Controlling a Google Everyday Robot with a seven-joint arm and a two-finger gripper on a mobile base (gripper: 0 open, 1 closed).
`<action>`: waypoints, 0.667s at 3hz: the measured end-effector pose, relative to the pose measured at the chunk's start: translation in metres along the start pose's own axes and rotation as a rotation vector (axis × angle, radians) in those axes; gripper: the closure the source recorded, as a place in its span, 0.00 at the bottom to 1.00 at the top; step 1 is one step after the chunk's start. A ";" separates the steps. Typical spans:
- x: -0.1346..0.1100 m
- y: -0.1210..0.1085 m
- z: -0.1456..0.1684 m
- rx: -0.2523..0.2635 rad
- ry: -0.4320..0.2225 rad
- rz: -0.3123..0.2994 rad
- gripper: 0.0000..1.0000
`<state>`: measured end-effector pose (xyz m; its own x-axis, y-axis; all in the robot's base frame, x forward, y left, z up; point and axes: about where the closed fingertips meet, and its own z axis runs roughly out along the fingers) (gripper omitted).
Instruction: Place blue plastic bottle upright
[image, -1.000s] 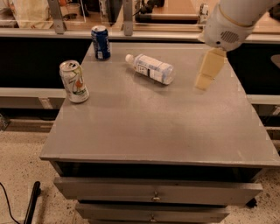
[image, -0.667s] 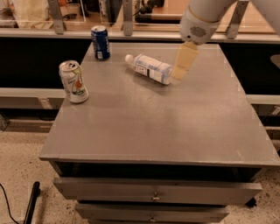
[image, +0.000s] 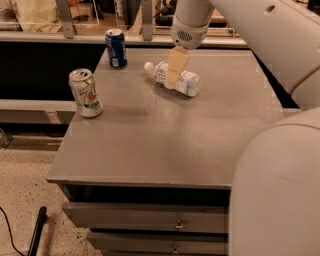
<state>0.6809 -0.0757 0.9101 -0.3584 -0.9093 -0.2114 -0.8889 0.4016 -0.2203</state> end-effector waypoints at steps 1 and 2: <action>-0.024 -0.006 0.022 0.006 0.054 0.041 0.00; -0.039 -0.008 0.043 0.003 0.102 0.062 0.00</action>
Offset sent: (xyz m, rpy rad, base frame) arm 0.0455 0.0563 -0.0551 -0.1456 0.1146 -0.1210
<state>0.7141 -0.0384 0.8795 -0.4400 -0.8890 -0.1268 -0.8634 0.4576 -0.2123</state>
